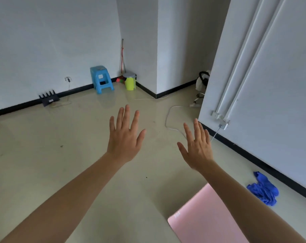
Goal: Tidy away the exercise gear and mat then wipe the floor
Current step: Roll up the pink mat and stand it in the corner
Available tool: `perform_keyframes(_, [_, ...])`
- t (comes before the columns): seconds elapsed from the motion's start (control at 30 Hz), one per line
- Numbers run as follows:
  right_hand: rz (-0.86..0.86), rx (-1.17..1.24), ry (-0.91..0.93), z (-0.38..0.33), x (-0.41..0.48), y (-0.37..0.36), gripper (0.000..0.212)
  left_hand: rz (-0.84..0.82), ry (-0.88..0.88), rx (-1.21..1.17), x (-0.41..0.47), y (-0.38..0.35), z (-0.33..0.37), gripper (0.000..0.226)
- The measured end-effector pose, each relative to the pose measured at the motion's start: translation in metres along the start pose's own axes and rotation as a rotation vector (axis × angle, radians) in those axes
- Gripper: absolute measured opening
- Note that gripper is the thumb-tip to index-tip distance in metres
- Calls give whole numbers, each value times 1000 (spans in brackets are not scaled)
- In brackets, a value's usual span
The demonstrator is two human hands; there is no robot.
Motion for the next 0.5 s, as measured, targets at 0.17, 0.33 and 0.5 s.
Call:
perform_keyframes(0.17, [50, -41, -291, 83, 31, -2, 75, -33, -254, -130, 120, -65, 61, 66])
perform_keyframes(0.33, [73, -71, -580, 175, 33, -29, 75, -100, -480, -233, 203, -144, 157, 68])
perform_keyframes(0.5, [25, -51, -821, 260, 51, -91, 76, -150, -662, -269, 261, -212, 250, 68])
Point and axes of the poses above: each hand's wrist, its own x-axis towards the middle knuckle, its own y-axis out of the back of the hand, z = x × y, the point moved 9 cm from there along x, towards the middle knuckle, and after that the axes turned 1 degree about z, right-handed, at the moved point
